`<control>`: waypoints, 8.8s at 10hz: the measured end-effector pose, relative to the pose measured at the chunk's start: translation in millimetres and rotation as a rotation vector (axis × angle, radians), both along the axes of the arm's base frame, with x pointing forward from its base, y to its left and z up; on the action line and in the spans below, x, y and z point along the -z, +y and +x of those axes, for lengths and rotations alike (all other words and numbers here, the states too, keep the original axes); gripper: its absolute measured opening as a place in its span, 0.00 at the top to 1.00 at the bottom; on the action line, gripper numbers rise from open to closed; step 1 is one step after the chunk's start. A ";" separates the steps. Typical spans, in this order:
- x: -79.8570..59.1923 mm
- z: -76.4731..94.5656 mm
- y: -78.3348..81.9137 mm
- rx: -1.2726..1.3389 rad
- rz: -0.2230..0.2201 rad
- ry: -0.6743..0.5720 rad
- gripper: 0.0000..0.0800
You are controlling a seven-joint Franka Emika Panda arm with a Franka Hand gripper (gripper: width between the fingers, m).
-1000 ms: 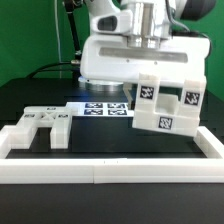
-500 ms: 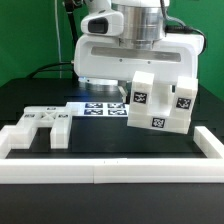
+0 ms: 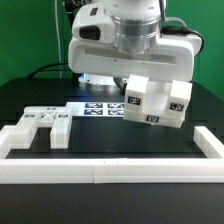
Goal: Assemble chair
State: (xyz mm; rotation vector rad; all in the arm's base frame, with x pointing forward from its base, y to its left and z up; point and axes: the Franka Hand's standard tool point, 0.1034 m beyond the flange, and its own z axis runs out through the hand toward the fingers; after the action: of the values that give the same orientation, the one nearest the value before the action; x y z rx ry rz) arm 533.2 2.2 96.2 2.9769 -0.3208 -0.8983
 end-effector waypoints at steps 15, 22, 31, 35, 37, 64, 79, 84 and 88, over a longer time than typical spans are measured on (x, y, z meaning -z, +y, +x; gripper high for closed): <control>21.4 -8.3 -26.4 0.028 0.024 0.363 0.19; 10.9 5.3 -57.0 0.018 0.045 0.302 0.19; 4.5 22.9 -82.6 -0.163 0.041 -0.393 0.19; 8.1 24.1 -94.4 -0.178 -0.036 -0.598 0.19; 9.6 19.0 -102.1 -0.229 -0.019 -0.591 0.19; 88.7 -39.5 -119.3 -0.339 0.025 -0.499 0.19; 89.3 -40.8 -120.9 -0.328 0.023 -0.495 0.64; 38.6 -30.0 -113.3 -0.335 0.058 -0.524 0.64; -11.4 -13.6 -84.6 -0.314 0.094 -0.548 0.64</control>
Offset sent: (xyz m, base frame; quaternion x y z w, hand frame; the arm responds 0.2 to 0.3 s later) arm 0.0011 0.0195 -0.0034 0.0085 -0.1258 -0.0382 0.9913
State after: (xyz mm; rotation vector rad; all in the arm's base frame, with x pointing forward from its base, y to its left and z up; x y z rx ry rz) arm 519.5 -82.3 107.6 3.1747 0.1936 -0.0627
